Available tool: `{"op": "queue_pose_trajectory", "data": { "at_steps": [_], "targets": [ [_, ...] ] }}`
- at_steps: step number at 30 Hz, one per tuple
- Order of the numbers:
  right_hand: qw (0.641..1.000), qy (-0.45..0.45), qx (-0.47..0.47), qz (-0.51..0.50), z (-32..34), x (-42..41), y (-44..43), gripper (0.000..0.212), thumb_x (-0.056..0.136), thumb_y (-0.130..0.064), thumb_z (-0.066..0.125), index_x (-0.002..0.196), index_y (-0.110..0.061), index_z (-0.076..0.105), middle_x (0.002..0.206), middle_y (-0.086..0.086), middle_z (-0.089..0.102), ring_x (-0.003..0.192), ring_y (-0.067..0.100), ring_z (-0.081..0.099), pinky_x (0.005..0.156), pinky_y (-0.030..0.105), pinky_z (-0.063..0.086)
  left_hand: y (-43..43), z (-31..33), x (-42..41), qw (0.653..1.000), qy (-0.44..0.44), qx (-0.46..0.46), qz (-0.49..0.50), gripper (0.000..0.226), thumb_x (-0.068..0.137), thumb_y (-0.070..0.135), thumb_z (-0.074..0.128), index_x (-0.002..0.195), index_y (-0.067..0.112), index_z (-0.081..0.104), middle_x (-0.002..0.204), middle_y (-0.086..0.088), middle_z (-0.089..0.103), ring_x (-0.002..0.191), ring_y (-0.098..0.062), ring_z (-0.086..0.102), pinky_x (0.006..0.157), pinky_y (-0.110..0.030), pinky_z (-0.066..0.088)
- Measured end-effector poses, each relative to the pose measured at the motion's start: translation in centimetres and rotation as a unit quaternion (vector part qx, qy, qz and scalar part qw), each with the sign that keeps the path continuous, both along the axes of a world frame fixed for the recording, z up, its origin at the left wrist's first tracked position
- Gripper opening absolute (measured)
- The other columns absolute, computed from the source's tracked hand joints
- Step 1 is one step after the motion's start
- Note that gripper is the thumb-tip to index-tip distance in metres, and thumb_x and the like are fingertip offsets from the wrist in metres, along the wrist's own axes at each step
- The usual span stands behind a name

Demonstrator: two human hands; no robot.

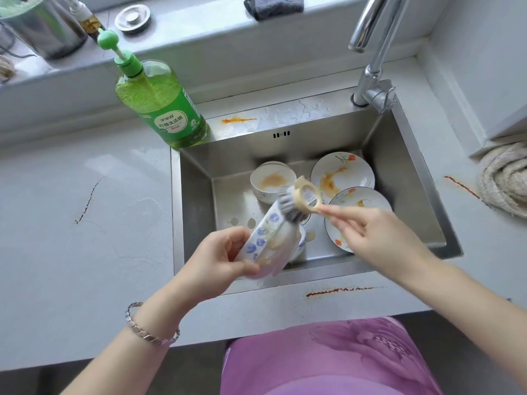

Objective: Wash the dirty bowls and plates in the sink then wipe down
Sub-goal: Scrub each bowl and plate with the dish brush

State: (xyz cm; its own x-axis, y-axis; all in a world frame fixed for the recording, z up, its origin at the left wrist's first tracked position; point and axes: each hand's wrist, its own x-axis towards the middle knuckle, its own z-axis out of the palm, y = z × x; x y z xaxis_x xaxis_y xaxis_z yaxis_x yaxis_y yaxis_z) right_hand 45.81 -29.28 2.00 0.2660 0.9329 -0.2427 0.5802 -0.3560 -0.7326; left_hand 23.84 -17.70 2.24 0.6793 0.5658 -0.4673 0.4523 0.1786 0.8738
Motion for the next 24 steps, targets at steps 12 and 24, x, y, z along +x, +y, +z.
{"op": "queue_pose_trajectory", "data": {
  "at_steps": [12, 24],
  "targets": [
    [0.997, 0.027, 0.071, -0.005, -0.3, -1.9, -1.9, 0.039, 0.093, -0.032, 0.05, 0.109, -0.068, 0.046, 0.055, -0.005, 0.06, 0.051, 0.014, 0.048, 0.054, 0.029, 0.042, 0.3, 0.4, -0.2, 0.99, -0.061, -0.041, 0.118, 0.029, 0.055, -0.002, 0.068, 0.082, 0.003, 0.06, 0.068, 0.0, 0.07, 0.065, -0.011, 0.067, 0.057, -0.025, 0.056],
    [0.994, 0.097, 0.019, -0.05, 0.4, -2.8, -2.2, 0.036, 0.092, -0.022, 0.053, 0.11, -0.054, 0.057, 0.094, -0.015, 0.072, 0.084, 0.011, 0.066, 0.081, 0.033, 0.051, 0.6, 1.1, -1.0, 0.987, -0.083, -0.049, 0.126, 0.029, 0.054, -0.005, 0.067, 0.081, 0.0, 0.057, 0.067, -0.003, 0.069, 0.063, -0.011, 0.066, 0.055, -0.024, 0.056]
  ]
}}
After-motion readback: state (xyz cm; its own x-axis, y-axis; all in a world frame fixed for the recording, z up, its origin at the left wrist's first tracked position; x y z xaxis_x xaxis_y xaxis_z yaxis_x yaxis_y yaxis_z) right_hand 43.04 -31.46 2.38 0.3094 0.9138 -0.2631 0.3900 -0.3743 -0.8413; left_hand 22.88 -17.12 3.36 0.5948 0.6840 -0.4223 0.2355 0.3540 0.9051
